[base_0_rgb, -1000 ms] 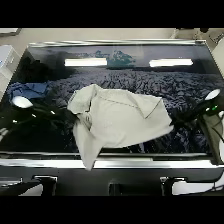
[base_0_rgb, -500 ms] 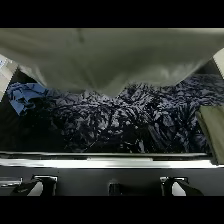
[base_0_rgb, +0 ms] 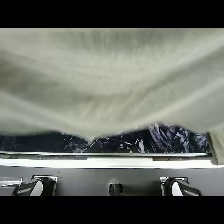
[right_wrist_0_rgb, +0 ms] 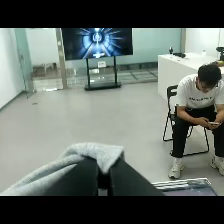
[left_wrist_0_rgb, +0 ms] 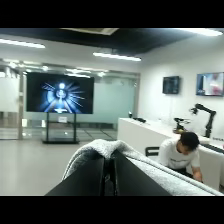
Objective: Fold the clothes and pants, and hang the long-sleeved shirts on hangers.
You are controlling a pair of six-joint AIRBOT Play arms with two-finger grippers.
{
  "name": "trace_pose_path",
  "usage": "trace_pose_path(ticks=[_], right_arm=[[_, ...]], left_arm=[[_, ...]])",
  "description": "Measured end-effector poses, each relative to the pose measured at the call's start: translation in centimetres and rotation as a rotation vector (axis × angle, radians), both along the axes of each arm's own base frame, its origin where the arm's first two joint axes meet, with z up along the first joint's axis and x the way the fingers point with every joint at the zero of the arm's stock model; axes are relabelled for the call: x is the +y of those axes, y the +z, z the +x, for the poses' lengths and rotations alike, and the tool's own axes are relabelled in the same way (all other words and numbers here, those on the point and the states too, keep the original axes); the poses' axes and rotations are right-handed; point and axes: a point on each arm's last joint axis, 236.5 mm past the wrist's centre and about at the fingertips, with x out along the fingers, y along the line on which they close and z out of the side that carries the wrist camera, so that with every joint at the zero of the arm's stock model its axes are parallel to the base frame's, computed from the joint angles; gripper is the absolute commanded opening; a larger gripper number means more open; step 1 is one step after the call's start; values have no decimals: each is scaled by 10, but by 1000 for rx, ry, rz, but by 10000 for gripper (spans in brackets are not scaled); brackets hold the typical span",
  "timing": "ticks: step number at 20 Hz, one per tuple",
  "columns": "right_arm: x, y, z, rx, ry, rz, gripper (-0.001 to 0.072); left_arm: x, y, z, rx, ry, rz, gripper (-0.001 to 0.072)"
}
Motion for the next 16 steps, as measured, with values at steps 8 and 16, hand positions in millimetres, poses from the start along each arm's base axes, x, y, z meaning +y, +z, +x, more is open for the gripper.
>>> trace_pose_path(ticks=[8, 16], right_arm=[[-36, -209, 141, 755, 65, 204, 43], [1, -536, 254, 1473, 79, 337, 46]], left_arm=[[26, -200, 176, 736, -51, -12, 23], [13, -553, 287, 1458, -96, -274, 24]])
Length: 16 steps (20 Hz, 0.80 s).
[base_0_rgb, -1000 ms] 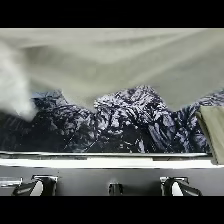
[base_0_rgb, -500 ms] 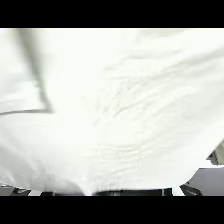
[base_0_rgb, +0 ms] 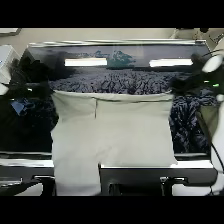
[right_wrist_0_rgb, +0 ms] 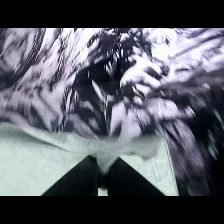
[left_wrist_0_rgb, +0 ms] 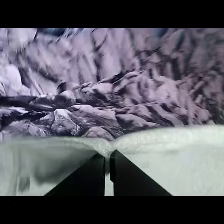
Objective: Fold the clothes and pants, and hang the long-sleeved shirts on hangers.
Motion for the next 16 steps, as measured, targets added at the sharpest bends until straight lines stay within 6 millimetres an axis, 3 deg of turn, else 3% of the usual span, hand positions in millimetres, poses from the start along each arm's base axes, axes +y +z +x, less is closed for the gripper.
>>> trace_pose_path(ticks=[1, 3, 7, 12, 16], right_arm=[[1, -16, 17, -26, -32, 6, 46], [1, -29, 53, -131, -93, 19, 46], [-8, -30, 105, -326, -167, 22, 46], [-29, -35, 130, -422, -248, 13, 45], [-43, -46, 134, -419, -303, 21, 46]], left_arm=[[-1, -18, 11, 20, 24, -23, 24], [-1, -36, 35, 7, 51, -38, 24], [-2, -36, 84, -132, 67, 9, 24], [-4, -38, 122, -246, 144, 29, 24], [-14, -53, 132, -254, 166, 24, 25]])
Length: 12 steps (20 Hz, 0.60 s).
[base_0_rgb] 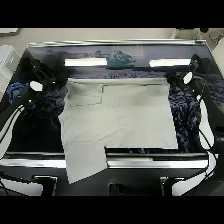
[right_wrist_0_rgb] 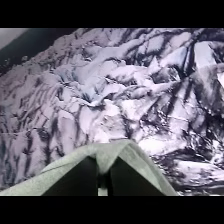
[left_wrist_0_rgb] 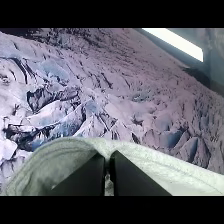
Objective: Fold the clothes and pants, and hang the long-sleeved shirts on hangers.
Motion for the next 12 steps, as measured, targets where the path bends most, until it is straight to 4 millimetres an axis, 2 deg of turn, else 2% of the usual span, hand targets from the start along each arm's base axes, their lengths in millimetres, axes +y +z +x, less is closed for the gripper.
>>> trace_pose_path(ticks=[2, 4, 7, 9, 12], right_arm=[[0, -21, -10, 72, -7, 17, 46], [-2, -33, -22, 139, -14, 35, 47], [-21, -29, -55, 256, -9, 42, 46], [-27, -27, -91, 383, 48, 35, 46], [-21, -34, -151, 604, 167, 48, 47]], left_arm=[[-10, -16, -4, 38, -23, -5, 25], [-19, -24, -13, 86, -61, -13, 24], [-19, -11, -38, 146, -163, 16, 25], [-20, -8, -69, 240, -254, 26, 25], [-25, -26, -132, 456, -397, 25, 25]])
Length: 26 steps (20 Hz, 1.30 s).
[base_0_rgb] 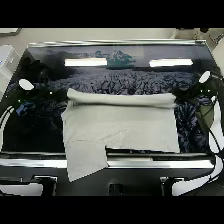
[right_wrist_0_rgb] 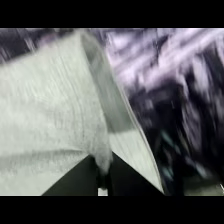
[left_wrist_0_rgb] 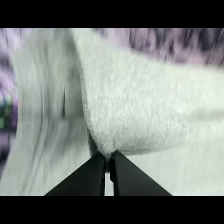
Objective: Fold the clothes and pants, and hang the long-sleeved shirts on hangers.
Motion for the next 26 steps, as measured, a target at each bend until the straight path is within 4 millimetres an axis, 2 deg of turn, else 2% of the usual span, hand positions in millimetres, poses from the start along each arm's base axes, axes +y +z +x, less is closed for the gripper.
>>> trace_pose_path(ticks=[2, 5, 10, 15, 18, 21, 23, 26], right_arm=[[7, -9, -31, 111, 52, 26, 46], [13, -21, -60, 219, 91, 57, 46], [14, -28, -75, 278, 113, 59, 47], [13, -33, -79, 297, 119, 60, 46], [9, -28, -76, 280, 135, 54, 46], [-7, -14, -71, 244, 112, 37, 47], [-16, -10, -79, 265, 93, 43, 47], [-16, -17, -93, 310, 80, 66, 47]], left_arm=[[-3, -17, -34, 116, -48, -4, 24], [-1, -37, -64, 219, -66, -4, 24], [4, -58, -95, 324, -74, 7, 25], [10, -68, -104, 371, -65, 28, 24], [17, -58, -95, 350, -70, 33, 24], [29, -43, -86, 332, -63, 32, 24], [34, -43, -90, 349, -59, 29, 24], [33, -57, -107, 406, -56, 29, 24]])
